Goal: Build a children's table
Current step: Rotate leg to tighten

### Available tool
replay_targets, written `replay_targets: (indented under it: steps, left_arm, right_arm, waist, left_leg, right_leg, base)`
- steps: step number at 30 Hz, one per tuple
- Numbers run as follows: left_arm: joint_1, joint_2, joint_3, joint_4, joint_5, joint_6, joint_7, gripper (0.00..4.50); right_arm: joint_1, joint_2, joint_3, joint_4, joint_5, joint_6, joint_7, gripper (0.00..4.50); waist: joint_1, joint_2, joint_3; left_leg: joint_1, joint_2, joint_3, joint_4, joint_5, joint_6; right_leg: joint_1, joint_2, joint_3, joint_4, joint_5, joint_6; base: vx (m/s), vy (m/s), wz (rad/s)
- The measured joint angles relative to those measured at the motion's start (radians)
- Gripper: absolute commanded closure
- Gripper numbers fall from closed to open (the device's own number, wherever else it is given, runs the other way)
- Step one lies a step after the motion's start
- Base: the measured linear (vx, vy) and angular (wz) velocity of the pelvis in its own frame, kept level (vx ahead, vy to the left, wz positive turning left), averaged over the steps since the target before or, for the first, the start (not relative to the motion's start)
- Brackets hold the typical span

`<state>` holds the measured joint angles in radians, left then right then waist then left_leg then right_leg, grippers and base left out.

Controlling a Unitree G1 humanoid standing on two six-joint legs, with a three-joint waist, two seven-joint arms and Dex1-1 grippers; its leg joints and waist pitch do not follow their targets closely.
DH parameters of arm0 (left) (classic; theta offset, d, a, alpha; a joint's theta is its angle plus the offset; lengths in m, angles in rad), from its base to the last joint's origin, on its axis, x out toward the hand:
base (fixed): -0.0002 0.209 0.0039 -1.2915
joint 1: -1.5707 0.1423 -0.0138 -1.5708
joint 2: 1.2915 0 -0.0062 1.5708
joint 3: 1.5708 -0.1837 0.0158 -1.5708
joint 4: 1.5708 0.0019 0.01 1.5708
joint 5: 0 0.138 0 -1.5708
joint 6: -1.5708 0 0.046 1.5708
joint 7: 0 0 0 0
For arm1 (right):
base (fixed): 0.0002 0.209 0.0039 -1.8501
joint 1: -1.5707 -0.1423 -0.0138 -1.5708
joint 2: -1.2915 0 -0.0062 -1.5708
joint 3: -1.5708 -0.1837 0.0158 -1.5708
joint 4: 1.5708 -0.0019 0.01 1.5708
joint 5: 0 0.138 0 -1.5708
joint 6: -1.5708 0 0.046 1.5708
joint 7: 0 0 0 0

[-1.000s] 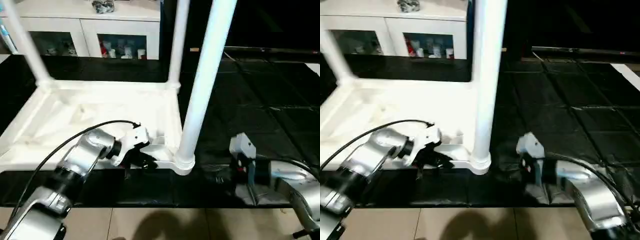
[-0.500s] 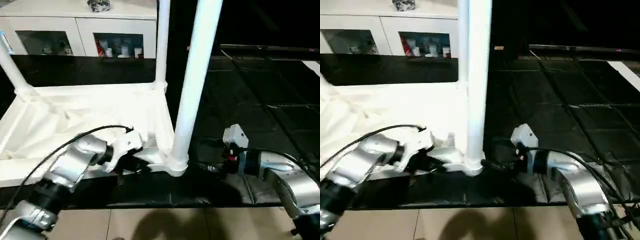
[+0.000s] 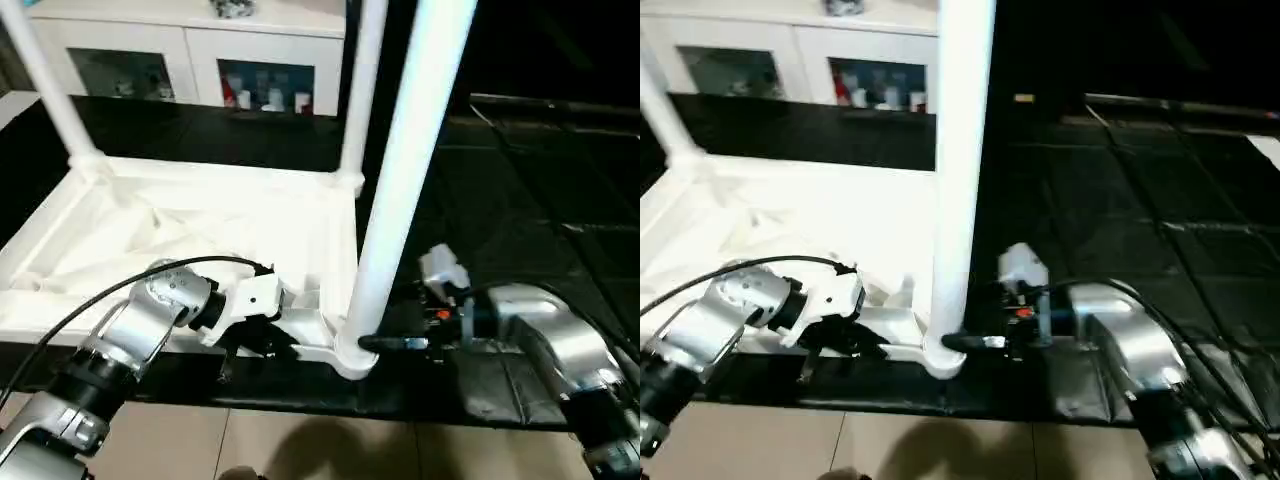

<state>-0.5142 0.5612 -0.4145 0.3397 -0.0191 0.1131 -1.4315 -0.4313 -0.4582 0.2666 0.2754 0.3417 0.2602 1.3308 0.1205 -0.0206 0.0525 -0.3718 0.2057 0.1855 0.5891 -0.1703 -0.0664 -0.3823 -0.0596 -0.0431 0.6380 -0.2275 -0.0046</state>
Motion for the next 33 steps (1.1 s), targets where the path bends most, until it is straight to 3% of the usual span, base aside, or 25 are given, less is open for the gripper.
replay_targets:
  steps: [9, 17, 26, 33]
  left_arm:
    - [-0.029, -0.025, -0.018, 0.038, 0.015, -0.038, -0.005, 4.5]
    - [-0.041, -0.03, -0.021, 0.063, 0.015, -0.056, -0.012, 4.5]
    - [-0.044, -0.047, -0.011, 0.072, 0.01, -0.035, -0.014, 4.5]
    - [-0.031, -0.085, 0.016, 0.057, 0.003, 0.089, 0.034, 4.5]
  right_arm:
    - [-0.048, 0.037, 0.041, 0.092, -0.02, -0.006, 0.079, 1.6]
    - [-0.073, 0.039, 0.049, 0.129, -0.022, -0.013, 0.109, 2.24]
    - [-0.075, 0.04, 0.044, 0.128, -0.029, -0.023, 0.112, 2.36]
    - [0.028, 0.07, -0.03, 0.043, -0.018, 0.008, 0.004, 2.39]
  waist:
    - [0.025, -0.008, -0.001]
    - [0.027, -0.012, -0.002]
    - [0.027, -0.011, -0.002]
    - [0.03, -0.003, -0.007]
  left_leg:
    - [0.0, 0.0, 0.001, 0.001, 0.0, 0.0]
    - [0.0, 0.0, 0.0, 0.002, 0.0, 0.0]
    - [0.001, 0.0, 0.001, 0.002, 0.0, 0.0]
    - [0.003, -0.001, 0.002, 0.002, 0.0, 0.0]
  right_leg:
    - [0.0, -0.001, 0.0, 0.001, 0.0, 0.0]
    - [0.0, -0.001, 0.0, 0.003, 0.0, 0.0]
    - [0.001, -0.001, 0.0, 0.003, 0.0, 0.0]
    - [0.002, -0.002, 0.001, 0.003, 0.0, 0.0]
  base:
    - [0.0, 0.0, 0.0]
    - [0.0, 0.0, 0.0]
    - [0.0, 0.0, 0.0]
    - [0.0, 0.0, 0.0]
